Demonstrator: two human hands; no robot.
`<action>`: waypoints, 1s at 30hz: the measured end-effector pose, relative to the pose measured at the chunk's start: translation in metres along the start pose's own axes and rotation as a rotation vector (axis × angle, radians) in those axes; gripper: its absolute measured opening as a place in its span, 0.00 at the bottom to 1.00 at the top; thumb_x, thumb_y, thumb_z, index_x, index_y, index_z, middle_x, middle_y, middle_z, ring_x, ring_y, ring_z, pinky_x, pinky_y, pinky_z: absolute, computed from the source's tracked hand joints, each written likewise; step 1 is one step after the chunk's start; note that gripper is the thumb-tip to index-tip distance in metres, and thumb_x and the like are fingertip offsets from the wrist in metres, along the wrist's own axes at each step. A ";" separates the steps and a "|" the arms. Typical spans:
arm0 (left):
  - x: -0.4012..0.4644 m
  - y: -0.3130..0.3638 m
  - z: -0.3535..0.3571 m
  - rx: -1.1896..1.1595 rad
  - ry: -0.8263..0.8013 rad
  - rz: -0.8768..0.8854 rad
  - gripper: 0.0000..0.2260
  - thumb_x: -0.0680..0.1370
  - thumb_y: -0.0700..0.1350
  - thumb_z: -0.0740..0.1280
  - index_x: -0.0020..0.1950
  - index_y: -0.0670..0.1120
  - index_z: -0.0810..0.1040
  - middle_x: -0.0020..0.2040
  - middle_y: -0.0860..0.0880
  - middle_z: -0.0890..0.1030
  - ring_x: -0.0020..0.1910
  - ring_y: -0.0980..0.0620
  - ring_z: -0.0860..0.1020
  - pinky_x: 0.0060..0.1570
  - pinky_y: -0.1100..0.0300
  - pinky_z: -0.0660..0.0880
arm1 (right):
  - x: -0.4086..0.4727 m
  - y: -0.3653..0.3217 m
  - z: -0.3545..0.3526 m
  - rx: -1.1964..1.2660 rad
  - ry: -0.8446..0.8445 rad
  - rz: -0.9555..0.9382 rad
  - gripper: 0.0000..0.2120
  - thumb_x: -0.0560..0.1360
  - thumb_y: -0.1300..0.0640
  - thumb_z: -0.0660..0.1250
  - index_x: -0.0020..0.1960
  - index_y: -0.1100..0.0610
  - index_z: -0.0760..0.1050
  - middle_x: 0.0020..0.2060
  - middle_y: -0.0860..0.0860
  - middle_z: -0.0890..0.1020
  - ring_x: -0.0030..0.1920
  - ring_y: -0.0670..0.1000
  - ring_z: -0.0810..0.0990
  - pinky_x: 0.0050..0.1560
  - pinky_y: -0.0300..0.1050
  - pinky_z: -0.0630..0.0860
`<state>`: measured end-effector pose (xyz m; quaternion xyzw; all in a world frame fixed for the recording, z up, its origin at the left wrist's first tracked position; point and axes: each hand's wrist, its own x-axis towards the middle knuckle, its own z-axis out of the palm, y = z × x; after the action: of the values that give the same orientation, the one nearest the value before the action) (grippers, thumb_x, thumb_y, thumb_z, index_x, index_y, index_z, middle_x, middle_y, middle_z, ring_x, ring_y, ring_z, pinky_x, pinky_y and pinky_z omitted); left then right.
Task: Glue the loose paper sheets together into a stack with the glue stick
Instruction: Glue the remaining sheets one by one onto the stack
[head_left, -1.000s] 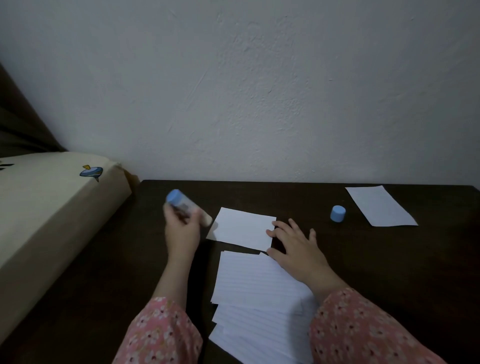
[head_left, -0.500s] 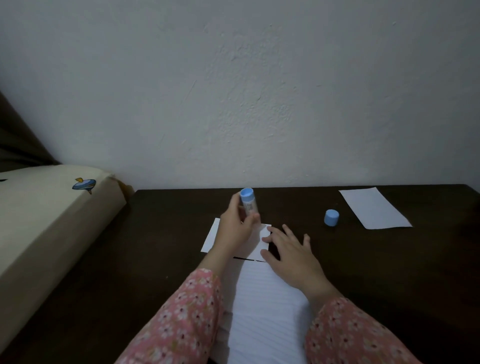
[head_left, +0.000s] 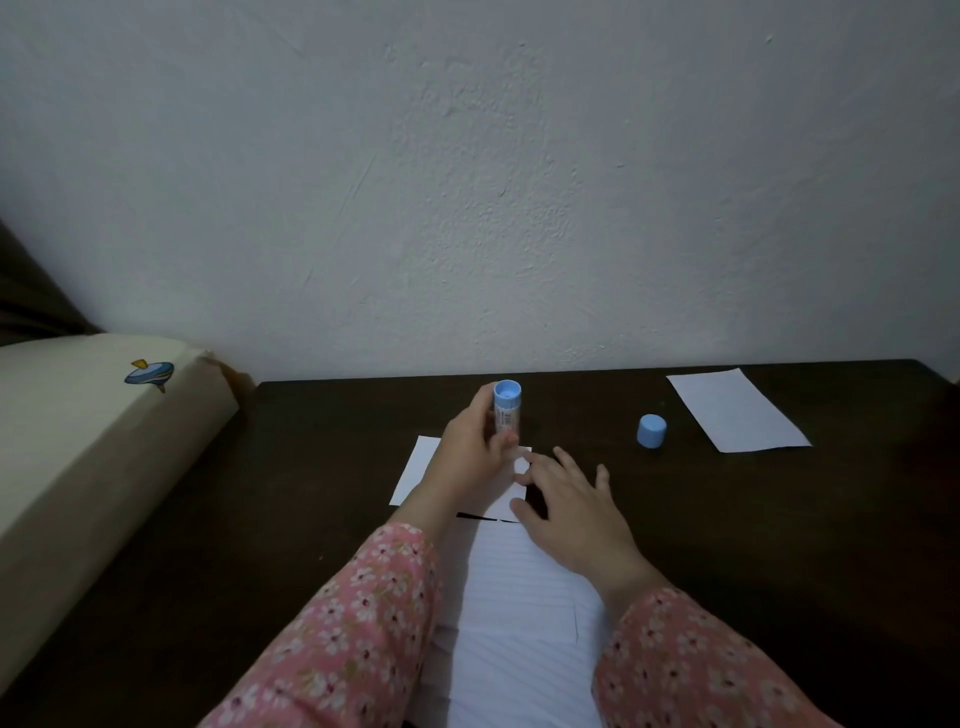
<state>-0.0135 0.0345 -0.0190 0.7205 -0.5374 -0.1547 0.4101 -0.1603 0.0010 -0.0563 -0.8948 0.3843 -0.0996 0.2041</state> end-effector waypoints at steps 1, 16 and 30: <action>0.000 -0.001 -0.001 0.010 -0.001 0.000 0.23 0.78 0.39 0.65 0.71 0.53 0.64 0.53 0.55 0.76 0.51 0.60 0.75 0.41 0.73 0.69 | 0.000 0.000 0.000 0.000 0.001 0.001 0.18 0.80 0.42 0.56 0.69 0.44 0.67 0.75 0.40 0.58 0.77 0.47 0.46 0.74 0.64 0.42; -0.001 -0.033 -0.049 -0.041 0.150 -0.181 0.24 0.77 0.39 0.66 0.71 0.52 0.65 0.63 0.48 0.75 0.63 0.52 0.73 0.56 0.57 0.71 | -0.001 0.000 0.000 0.011 0.005 0.004 0.18 0.80 0.43 0.55 0.68 0.45 0.67 0.75 0.39 0.57 0.77 0.46 0.45 0.74 0.63 0.41; -0.045 -0.024 -0.059 -0.546 0.697 -0.423 0.29 0.78 0.44 0.67 0.75 0.50 0.58 0.67 0.46 0.73 0.64 0.47 0.73 0.55 0.57 0.71 | 0.003 0.000 -0.001 -0.010 -0.061 0.017 0.20 0.80 0.41 0.54 0.71 0.43 0.65 0.76 0.40 0.55 0.77 0.46 0.44 0.73 0.65 0.40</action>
<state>0.0243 0.1026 -0.0102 0.6887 -0.1499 -0.1193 0.6993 -0.1589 -0.0014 -0.0555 -0.8952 0.3859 -0.0685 0.2123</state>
